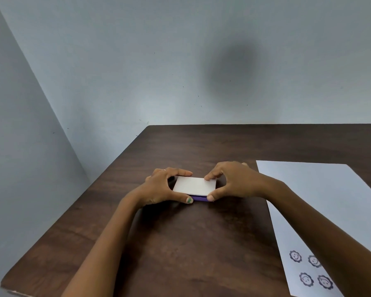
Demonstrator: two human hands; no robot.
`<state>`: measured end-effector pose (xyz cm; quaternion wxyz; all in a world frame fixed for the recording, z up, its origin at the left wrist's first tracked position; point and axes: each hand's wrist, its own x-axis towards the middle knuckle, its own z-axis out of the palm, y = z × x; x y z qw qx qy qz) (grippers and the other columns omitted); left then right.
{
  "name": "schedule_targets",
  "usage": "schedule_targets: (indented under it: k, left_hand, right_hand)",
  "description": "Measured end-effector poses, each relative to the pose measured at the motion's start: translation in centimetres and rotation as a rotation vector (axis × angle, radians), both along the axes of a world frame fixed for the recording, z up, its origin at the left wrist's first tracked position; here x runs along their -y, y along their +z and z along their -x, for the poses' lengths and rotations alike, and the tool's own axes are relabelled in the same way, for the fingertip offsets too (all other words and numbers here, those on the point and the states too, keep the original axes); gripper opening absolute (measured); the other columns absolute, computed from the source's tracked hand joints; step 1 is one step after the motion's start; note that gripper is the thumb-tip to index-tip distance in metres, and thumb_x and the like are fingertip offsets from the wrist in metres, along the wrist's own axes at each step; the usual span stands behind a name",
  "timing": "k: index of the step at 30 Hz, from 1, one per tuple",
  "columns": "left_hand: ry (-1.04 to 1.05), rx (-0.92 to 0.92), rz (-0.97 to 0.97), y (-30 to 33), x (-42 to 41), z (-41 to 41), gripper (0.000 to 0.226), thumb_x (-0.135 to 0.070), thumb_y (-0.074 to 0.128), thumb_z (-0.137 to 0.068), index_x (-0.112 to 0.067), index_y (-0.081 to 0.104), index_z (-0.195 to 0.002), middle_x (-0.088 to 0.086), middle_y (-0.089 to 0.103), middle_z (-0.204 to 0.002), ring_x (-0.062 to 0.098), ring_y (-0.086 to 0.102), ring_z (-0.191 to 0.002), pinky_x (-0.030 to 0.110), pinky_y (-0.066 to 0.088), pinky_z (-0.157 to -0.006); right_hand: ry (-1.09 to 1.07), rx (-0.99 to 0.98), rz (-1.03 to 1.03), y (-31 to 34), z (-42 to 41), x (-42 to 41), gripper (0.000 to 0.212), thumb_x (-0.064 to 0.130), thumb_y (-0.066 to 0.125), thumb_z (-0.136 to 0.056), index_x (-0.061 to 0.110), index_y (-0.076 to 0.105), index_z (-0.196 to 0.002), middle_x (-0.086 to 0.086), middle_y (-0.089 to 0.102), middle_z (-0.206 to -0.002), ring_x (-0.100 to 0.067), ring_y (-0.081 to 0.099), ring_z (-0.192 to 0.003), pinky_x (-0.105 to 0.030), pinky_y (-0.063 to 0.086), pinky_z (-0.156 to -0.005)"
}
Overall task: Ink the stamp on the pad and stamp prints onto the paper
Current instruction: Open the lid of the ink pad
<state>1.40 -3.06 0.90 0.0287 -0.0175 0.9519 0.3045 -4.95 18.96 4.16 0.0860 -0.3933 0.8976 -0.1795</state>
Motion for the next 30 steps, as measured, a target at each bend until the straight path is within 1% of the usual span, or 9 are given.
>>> schedule_targets:
  k: [4, 9, 12, 15, 17, 20, 23, 28, 30]
  left_hand:
    - [0.000, 0.008, -0.013, 0.2, -0.2, -0.2, 0.075, -0.068, 0.074, -0.049, -0.061, 0.047, -0.118, -0.020, 0.047, -0.127, 0.015, 0.029, -0.130, 0.049, 0.026, -0.112]
    - [0.023, 0.012, -0.053, 0.2, -0.3, -0.4, 0.079, -0.065, 0.077, -0.050, -0.059, 0.044, -0.121, -0.018, 0.045, -0.128, 0.016, 0.028, -0.131, 0.049, 0.027, -0.112]
    - [0.052, 0.035, -0.077, 0.3, -0.6, -0.5, 0.087, -0.060, 0.080, -0.052, -0.054, 0.038, -0.128, -0.015, 0.038, -0.125, 0.021, 0.028, -0.133, 0.050, 0.028, -0.112]
    - [0.067, 0.054, -0.067, 0.5, -0.9, -0.6, 0.092, -0.060, 0.078, -0.053, -0.049, 0.032, -0.131, -0.005, 0.038, -0.131, 0.024, 0.030, -0.132, 0.052, 0.031, -0.110]
    - [0.056, 0.041, -0.057, 0.7, -1.0, -0.7, 0.094, -0.061, 0.077, -0.052, -0.046, 0.031, -0.133, -0.004, 0.041, -0.134, 0.024, 0.031, -0.133, 0.052, 0.031, -0.110]
    - [0.063, 0.053, -0.052, 1.0, -1.2, -0.9, 0.100, -0.061, 0.075, -0.052, -0.044, 0.027, -0.138, 0.002, 0.037, -0.141, 0.025, 0.030, -0.133, 0.050, 0.030, -0.111]
    - [0.059, 0.077, -0.036, 1.4, -1.5, -1.1, 0.102, -0.057, 0.076, -0.056, -0.040, 0.022, -0.141, 0.002, 0.035, -0.142, 0.027, 0.028, -0.135, 0.050, 0.028, -0.112]
    - [0.061, 0.057, 0.009, 1.8, -2.5, -1.5, 0.094, -0.045, 0.078, -0.069, -0.034, 0.022, -0.144, 0.000, 0.036, -0.140, 0.024, 0.025, -0.136, 0.044, 0.021, -0.112]
    - [0.055, 0.050, 0.040, 1.8, -2.7, -1.5, 0.097, -0.047, 0.077, -0.069, -0.035, 0.018, -0.146, 0.000, 0.034, -0.144, 0.023, 0.021, -0.136, 0.043, 0.018, -0.112]
  right_hand:
    - [0.002, 0.014, 0.026, 0.1, 0.2, -0.2, 0.046, 0.050, 0.065, -0.075, 0.028, 0.060, -0.115, 0.008, 0.059, -0.125, -0.013, 0.048, -0.116, -0.041, 0.029, -0.097]
    - [-0.011, 0.090, 0.160, -0.1, 0.6, -0.6, 0.043, 0.067, 0.045, -0.075, 0.035, 0.066, -0.094, 0.016, 0.067, -0.103, -0.008, 0.057, -0.101, -0.049, 0.035, -0.097]
    - [-0.031, 0.106, 0.246, -0.4, 1.0, -0.5, 0.051, 0.064, 0.039, -0.081, 0.018, 0.059, -0.068, 0.003, 0.061, -0.069, -0.009, 0.052, -0.065, -0.035, 0.041, -0.073]
    - [-0.070, 0.150, 0.332, -0.2, 1.0, -0.1, 0.049, 0.043, 0.040, -0.093, 0.017, 0.034, -0.052, 0.002, 0.035, -0.052, -0.011, 0.033, -0.049, -0.025, 0.030, -0.056]
    - [-0.101, 0.183, 0.378, -0.2, 1.2, 0.1, 0.048, 0.041, 0.039, -0.094, 0.016, 0.034, -0.053, 0.002, 0.037, -0.052, -0.012, 0.036, -0.050, -0.029, 0.034, -0.056]
    - [-0.149, 0.200, 0.460, -0.6, 1.7, 0.6, 0.044, 0.039, 0.042, -0.094, 0.006, 0.053, -0.068, -0.011, 0.059, -0.069, -0.026, 0.057, -0.067, -0.040, 0.048, -0.069]
    - [-0.203, 0.160, 0.543, -0.9, 2.0, 1.0, 0.031, 0.033, 0.047, -0.093, 0.006, 0.063, -0.090, -0.015, 0.070, -0.086, -0.024, 0.065, -0.073, -0.029, 0.049, -0.064]
    - [-0.313, 0.122, 0.619, -1.3, 2.6, 1.3, 0.020, 0.027, 0.052, -0.091, 0.010, 0.060, -0.097, -0.005, 0.066, -0.083, -0.014, 0.063, -0.060, -0.010, 0.046, -0.045]
    - [-0.350, 0.114, 0.623, -1.5, 2.7, 1.4, 0.018, 0.025, 0.052, -0.091, 0.010, 0.059, -0.096, -0.004, 0.064, -0.083, -0.011, 0.061, -0.058, -0.012, 0.046, -0.047]
